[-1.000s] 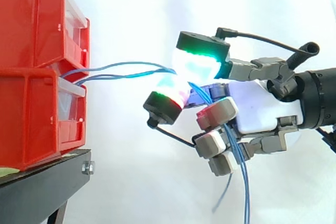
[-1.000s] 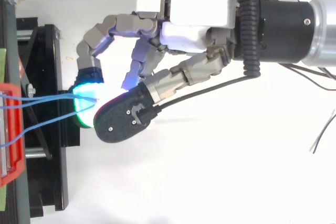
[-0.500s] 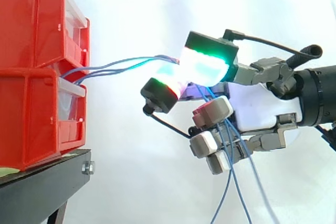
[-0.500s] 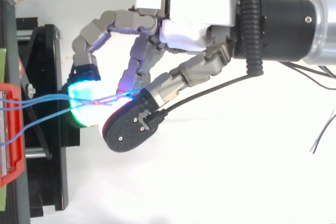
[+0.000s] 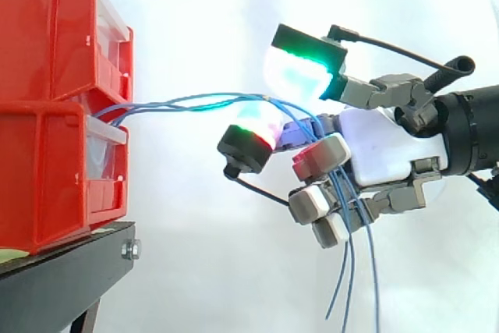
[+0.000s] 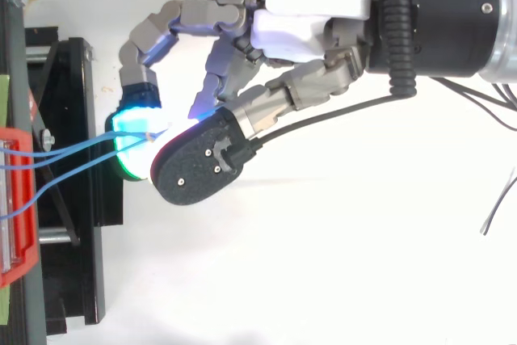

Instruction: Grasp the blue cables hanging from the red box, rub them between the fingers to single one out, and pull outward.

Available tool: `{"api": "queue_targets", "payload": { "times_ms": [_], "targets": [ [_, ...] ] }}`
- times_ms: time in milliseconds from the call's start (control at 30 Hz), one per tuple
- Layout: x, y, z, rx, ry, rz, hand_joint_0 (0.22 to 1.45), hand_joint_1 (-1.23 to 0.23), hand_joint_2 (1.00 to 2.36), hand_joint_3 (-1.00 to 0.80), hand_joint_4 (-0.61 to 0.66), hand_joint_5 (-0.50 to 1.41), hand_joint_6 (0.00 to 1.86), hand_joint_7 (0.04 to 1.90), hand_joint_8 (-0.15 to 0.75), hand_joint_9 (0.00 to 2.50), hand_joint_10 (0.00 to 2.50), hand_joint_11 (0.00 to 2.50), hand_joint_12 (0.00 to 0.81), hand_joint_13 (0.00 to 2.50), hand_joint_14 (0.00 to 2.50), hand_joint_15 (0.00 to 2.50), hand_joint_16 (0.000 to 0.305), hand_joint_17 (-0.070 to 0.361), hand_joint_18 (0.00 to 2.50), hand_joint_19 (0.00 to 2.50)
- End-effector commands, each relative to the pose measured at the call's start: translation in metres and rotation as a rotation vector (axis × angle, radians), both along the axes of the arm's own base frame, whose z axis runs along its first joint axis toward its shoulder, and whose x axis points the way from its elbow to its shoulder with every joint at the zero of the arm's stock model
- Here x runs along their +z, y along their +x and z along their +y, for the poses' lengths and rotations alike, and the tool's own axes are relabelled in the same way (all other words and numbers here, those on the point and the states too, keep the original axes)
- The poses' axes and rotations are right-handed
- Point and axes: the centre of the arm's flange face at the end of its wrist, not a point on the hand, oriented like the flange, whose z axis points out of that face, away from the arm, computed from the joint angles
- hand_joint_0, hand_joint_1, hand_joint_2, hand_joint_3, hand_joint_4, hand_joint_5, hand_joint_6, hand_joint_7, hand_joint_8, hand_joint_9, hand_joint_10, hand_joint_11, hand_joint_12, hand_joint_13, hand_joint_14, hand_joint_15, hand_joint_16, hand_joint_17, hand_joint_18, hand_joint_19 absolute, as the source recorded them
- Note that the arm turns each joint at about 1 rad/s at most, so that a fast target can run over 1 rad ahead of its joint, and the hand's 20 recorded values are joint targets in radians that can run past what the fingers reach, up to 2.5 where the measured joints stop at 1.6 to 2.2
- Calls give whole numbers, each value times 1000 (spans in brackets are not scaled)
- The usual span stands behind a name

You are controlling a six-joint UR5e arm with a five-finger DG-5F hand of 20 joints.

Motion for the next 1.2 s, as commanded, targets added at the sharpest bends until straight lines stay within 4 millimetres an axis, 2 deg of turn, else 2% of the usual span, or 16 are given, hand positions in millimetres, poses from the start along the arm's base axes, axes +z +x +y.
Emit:
{"api": "queue_targets", "payload": {
  "times_ms": [0,167,267,467,533,600,733,800,900,1033,1167],
  "targets": [
    [0,0,-2,0,0,2,479,-683,1000,-500,50,-157,893,918,321,1285,24,1024,418,1061,26,761,59,132,926,835],
    [3,0,-4,-3,-1,-4,564,-613,1000,-500,29,-156,887,950,301,1283,25,1042,393,1052,25,768,53,118,885,871],
    [8,1,-5,-5,-1,-5,602,-611,1005,-425,17,-154,886,959,296,1293,25,1039,385,1054,27,761,51,116,886,874],
    [15,2,-7,-2,-18,-6,605,-734,1014,-204,45,-151,893,951,330,1296,23,1038,423,1082,26,747,58,131,951,827],
    [16,2,-7,-1,-26,-9,620,-778,1015,-161,44,-157,900,957,320,1272,23,1038,413,1066,26,747,57,128,937,828],
    [16,2,-7,0,-27,-9,643,-829,1016,-164,24,-165,907,953,308,1230,25,1054,402,1046,25,754,55,124,920,820],
    [16,3,-7,1,-29,-10,741,-899,1013,-310,-66,-179,915,1019,284,1168,26,1047,381,990,27,734,52,116,879,790],
    [16,2,-8,-2,-29,-10,778,-894,1005,-431,-70,-182,919,1018,283,1155,28,1030,378,982,26,728,51,114,868,781],
    [15,2,-9,-1,-30,-9,791,-885,1000,-500,-62,-182,922,958,278,1157,25,1036,373,987,27,727,50,114,869,779],
    [15,2,-9,-1,-30,-9,744,-873,1000,-500,-13,-173,922,931,283,1187,25,1039,372,1002,28,735,50,112,882,785],
    [16,2,-9,-1,-30,-10,584,-784,1000,-500,42,-161,916,944,294,1238,25,1041,383,1037,27,760,51,114,888,831]
  ]
}}
